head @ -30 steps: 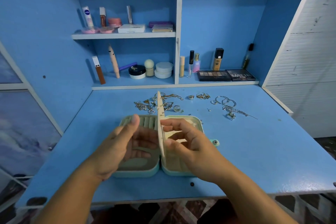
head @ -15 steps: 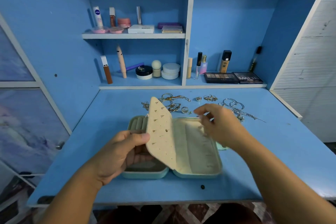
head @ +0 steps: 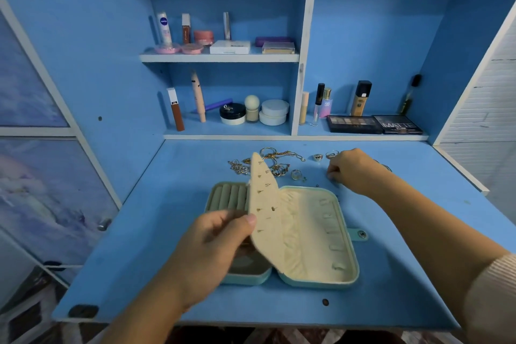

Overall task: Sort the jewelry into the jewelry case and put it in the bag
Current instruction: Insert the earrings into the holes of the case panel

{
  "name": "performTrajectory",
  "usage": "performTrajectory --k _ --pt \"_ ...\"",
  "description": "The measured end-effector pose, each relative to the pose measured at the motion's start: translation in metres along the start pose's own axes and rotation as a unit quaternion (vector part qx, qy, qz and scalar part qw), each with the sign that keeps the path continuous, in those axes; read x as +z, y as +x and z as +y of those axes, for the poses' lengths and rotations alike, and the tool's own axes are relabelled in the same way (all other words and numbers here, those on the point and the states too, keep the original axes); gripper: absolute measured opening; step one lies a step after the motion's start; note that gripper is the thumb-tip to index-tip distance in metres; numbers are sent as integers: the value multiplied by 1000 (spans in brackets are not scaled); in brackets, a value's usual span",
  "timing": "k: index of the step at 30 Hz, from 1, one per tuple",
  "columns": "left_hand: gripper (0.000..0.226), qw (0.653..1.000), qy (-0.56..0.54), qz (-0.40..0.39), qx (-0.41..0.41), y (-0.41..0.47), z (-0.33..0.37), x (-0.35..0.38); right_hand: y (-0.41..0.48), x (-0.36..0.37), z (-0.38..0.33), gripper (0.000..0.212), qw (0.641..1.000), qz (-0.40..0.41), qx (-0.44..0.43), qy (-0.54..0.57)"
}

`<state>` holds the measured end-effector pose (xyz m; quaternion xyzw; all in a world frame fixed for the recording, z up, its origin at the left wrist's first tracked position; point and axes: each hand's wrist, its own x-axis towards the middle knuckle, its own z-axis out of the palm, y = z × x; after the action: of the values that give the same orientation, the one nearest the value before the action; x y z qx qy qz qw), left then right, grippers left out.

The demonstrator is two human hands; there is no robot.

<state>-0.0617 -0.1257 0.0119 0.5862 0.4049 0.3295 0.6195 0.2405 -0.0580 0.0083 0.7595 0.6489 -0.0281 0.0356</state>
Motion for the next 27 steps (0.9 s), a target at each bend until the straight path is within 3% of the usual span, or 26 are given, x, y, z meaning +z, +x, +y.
performTrajectory --k 5,10,13,15,18,20,22,27 --pt "49 979 158 75 103 -8 8 32 4 0 0 22 1000 -4 10 -15" --pt "48 953 222 99 179 -8 4 42 3 1 0 20 998 2 -27 -48" --pt "45 939 246 110 212 -6 -1 44 1 4 6 15 999 21 -44 -5" --pt "42 936 242 110 230 -5 -2 45 -10 0 5 12 992 90 -38 85" --pt "36 940 216 104 243 -5 -5 47 -57 -9 -15 8 926 220 -35 305" --pt "35 940 213 108 243 -5 -8 49 -97 -4 -36 12 861 208 -52 461" --pt "34 940 209 109 246 -5 -9 50 -126 13 -56 10 811 181 -74 551" --pt "34 958 147 99 224 -5 -9 49 -141 43 -71 17 794 171 -87 577"
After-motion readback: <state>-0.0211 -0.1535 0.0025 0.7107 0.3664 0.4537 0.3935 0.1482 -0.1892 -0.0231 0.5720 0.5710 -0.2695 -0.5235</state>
